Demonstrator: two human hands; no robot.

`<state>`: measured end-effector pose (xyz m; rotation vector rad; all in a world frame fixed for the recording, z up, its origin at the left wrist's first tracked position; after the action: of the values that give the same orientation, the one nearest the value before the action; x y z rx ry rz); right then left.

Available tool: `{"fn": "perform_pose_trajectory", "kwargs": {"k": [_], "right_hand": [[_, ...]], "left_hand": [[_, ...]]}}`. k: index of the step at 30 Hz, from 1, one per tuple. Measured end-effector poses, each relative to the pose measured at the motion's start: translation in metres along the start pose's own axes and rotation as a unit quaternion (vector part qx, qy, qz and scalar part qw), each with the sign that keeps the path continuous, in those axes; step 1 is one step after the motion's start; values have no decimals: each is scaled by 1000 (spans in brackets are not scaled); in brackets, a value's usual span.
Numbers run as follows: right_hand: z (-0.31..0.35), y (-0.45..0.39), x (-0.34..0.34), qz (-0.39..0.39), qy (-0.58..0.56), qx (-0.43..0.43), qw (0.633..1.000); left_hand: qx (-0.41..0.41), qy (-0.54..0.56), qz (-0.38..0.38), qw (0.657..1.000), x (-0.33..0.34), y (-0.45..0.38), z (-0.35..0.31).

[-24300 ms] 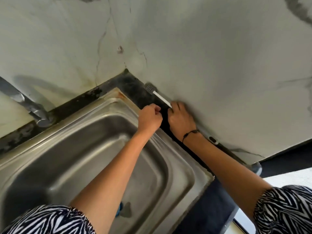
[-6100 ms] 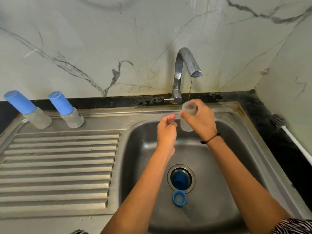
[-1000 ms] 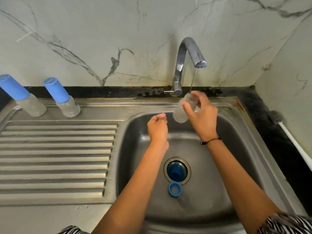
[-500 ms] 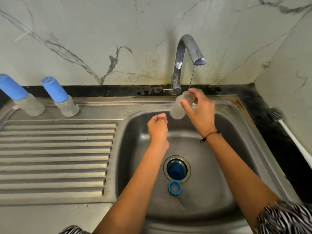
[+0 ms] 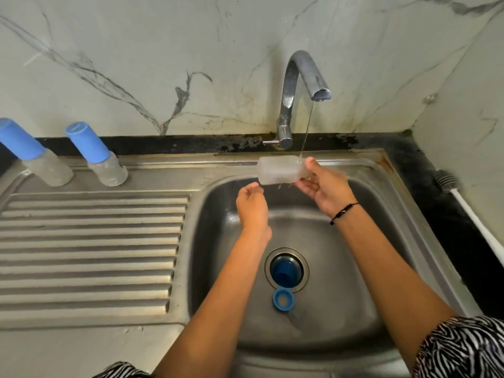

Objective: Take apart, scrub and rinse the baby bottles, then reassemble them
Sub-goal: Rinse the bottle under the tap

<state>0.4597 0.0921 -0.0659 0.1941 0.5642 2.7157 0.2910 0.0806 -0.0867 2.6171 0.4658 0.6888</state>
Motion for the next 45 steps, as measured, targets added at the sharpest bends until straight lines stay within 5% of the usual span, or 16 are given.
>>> {"fn": "perform_pose_trajectory", "kwargs": {"k": [6, 17, 21, 24, 26, 30, 33, 36, 45], "right_hand": [[-44, 1, 20, 87, -157, 167, 969], [-41, 2, 15, 63, -168, 172, 969], [-22, 3, 6, 9, -110, 92, 990], [8, 6, 2, -27, 43, -36, 998], [33, 9, 1, -56, 201, -155, 966], [58, 17, 19, -73, 447, -301, 839], [60, 17, 22, -74, 452, -300, 837], [57, 14, 19, -53, 372, -257, 890], [68, 21, 11, -97, 370, -271, 884]], "left_hand": [[16, 6, 20, 1000, 11, 7, -9], [6, 0, 16, 1000, 10, 6, -8], [-8, -10, 11, 1000, 8, 4, -4], [-25, -22, -7, 999, 2, 4, 1], [-34, -14, -12, 999, 0, 4, 5], [-39, -11, -12, 999, 2, 6, 5], [-37, -10, -10, 999, 2, 6, 4], [-38, -11, -6, 999, 2, 6, 3], [-38, -8, -4, 999, 1, 8, 6]]}}
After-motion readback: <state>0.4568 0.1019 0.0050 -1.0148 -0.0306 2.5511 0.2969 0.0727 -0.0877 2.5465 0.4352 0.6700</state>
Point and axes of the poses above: each hand's wrist, its own y-axis away from the middle knuckle, its own x-axis out of the palm, z = x × y, the point moved 8 cm from there along -y, towards the middle knuckle, and after that the axes turned 15 degrees about y, right-handed, at the moved point
